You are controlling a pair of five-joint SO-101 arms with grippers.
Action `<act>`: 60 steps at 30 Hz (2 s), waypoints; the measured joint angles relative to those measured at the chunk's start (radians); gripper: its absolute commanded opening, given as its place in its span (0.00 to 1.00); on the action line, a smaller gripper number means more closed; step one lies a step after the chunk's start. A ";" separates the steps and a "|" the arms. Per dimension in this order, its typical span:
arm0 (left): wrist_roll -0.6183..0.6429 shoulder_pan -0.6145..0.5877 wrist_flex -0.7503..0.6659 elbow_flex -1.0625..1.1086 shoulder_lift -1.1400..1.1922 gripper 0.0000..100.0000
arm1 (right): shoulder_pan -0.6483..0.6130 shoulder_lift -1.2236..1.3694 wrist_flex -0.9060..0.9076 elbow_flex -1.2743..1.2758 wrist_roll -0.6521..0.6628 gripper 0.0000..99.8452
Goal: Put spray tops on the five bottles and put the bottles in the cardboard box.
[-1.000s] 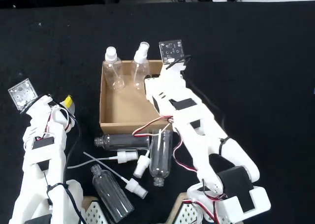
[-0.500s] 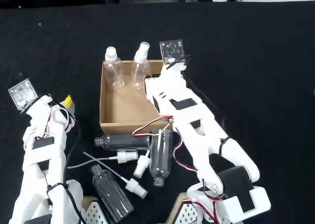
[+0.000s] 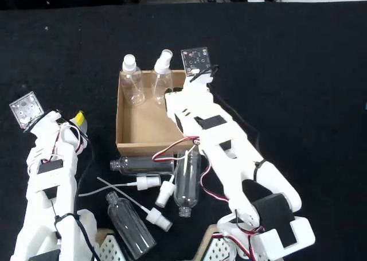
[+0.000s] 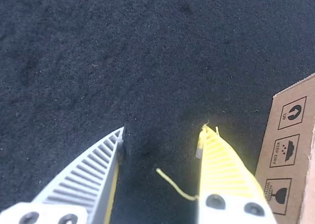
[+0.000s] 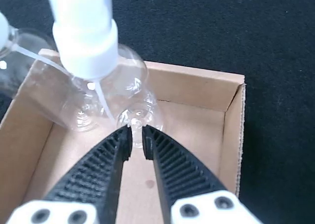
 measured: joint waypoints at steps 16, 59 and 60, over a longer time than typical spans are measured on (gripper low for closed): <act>0.000 0.000 0.000 0.000 0.000 0.22 | -0.005 0.000 0.000 0.000 0.000 0.01; 0.000 0.000 0.000 0.000 0.000 0.22 | 0.029 0.000 0.000 0.000 0.000 0.01; 0.000 0.000 0.000 0.000 0.000 0.22 | 0.026 0.000 0.000 0.000 0.000 0.01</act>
